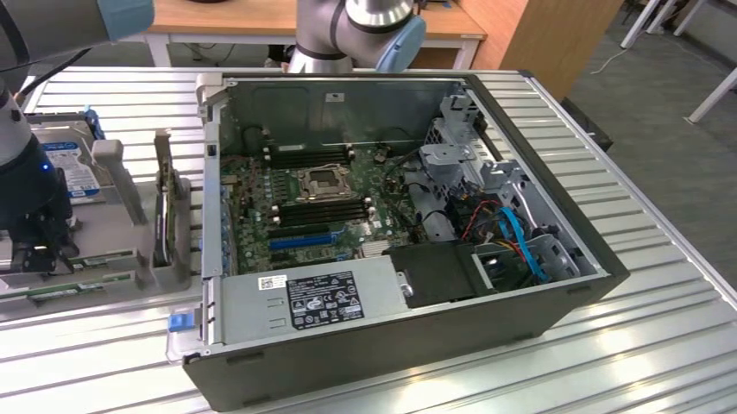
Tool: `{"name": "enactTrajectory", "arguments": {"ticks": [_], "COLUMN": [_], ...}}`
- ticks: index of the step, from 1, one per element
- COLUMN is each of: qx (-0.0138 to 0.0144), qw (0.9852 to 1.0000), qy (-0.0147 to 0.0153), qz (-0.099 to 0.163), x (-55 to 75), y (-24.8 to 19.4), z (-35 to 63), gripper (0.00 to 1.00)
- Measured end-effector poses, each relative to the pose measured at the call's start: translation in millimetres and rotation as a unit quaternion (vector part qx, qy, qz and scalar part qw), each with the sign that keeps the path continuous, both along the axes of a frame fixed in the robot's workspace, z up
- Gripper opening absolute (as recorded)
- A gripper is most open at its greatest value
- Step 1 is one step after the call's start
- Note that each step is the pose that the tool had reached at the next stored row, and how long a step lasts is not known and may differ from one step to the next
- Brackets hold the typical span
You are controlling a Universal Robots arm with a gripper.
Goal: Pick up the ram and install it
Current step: 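Pick up the ram and move it above insertion slot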
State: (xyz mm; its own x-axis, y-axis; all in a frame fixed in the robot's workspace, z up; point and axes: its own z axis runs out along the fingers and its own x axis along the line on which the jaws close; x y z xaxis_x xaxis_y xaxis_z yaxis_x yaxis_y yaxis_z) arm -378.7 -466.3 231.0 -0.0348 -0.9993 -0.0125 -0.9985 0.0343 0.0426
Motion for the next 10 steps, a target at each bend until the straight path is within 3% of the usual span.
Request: {"name": "enactTrajectory", "arguments": {"ticks": [4, 10], "qx": [0.0001, 0.0001], "qw": [1.0000, 1.0000], "qy": [-0.0002, -0.0001], "qz": [0.000, 0.000], "x": [0.1, 0.0], "y": [-0.5, -7.5], "z": [-0.3, -0.1], "gripper": [0.29, 0.29]}}
